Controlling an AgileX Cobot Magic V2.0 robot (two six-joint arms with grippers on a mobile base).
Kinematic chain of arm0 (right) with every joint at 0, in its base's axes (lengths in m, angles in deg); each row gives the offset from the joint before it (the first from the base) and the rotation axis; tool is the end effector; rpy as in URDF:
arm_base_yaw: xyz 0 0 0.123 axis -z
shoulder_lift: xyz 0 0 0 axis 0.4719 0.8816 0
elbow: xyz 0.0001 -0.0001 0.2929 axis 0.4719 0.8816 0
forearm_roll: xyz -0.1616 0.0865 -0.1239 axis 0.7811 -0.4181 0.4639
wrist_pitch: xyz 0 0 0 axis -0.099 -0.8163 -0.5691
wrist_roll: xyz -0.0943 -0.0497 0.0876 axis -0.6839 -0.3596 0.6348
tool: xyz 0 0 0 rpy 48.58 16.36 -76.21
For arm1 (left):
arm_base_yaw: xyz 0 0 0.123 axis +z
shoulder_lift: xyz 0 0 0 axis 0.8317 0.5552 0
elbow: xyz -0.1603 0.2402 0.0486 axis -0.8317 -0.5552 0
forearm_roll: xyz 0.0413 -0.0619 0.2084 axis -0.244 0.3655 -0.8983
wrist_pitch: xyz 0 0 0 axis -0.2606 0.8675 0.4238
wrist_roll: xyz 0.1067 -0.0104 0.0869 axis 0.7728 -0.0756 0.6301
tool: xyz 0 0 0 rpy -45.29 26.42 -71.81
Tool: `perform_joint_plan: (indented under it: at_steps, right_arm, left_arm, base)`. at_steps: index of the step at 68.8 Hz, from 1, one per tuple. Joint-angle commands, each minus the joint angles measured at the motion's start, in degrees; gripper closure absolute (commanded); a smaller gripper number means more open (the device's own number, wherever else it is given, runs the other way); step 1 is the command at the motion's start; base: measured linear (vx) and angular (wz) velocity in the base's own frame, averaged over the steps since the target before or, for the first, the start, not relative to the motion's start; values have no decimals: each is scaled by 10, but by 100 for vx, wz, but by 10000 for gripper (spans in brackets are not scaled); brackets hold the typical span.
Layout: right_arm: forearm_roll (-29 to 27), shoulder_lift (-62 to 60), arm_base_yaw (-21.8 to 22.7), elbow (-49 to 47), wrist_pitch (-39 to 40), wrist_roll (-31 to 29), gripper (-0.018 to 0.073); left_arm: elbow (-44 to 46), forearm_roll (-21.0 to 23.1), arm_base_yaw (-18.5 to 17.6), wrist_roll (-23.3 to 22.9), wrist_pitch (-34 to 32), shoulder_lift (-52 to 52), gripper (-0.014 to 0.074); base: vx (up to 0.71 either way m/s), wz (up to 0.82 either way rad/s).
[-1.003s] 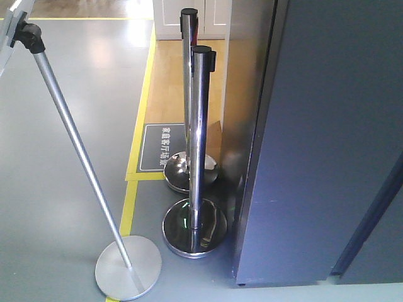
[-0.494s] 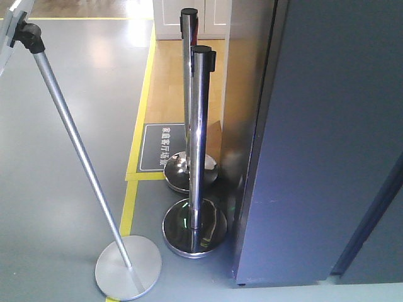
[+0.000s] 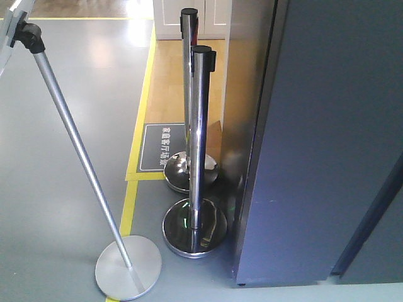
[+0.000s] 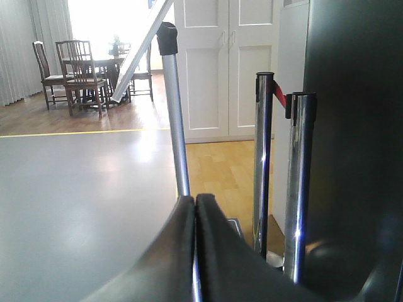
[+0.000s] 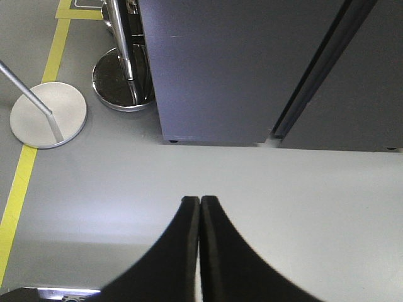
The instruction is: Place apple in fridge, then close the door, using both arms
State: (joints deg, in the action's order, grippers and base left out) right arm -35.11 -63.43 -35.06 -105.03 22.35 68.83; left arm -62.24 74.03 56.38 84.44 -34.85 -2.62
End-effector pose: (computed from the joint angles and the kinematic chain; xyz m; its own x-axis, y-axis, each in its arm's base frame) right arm 0.0384 -0.0059 0.2393 -0.7207 -0.0409 -0.6920 -0.0352 0.9991 -0.0224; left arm 0.0647 0.0002 0.2010 0.0110 -0.0534 -0.9985 -0.0021 0.9986 -0.0534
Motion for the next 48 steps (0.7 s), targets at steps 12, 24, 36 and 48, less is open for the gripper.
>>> perform_joint_plan:
  at_steps: [12, 24, 36, 48]
  right_arm:
    - [6, 5, 1, -13, 26, -3, 562]
    - [6, 5, 1, -13, 26, -3, 562]
    - [6, 5, 1, -13, 26, -3, 562]
    - [20, -26, 2, -10, 90, -5, 562]
  left_arm:
    - [9, 6, 1, 0, -48, -10, 603]
    - [9, 6, 1, 0, -48, -10, 603]
    - [9, 6, 1, 0, -48, -10, 603]
    - [9, 6, 1, 0, -48, -10, 603]
  base:
    - [0, 0]
    - [0, 0]
    - [0, 0]
    - [0, 0]
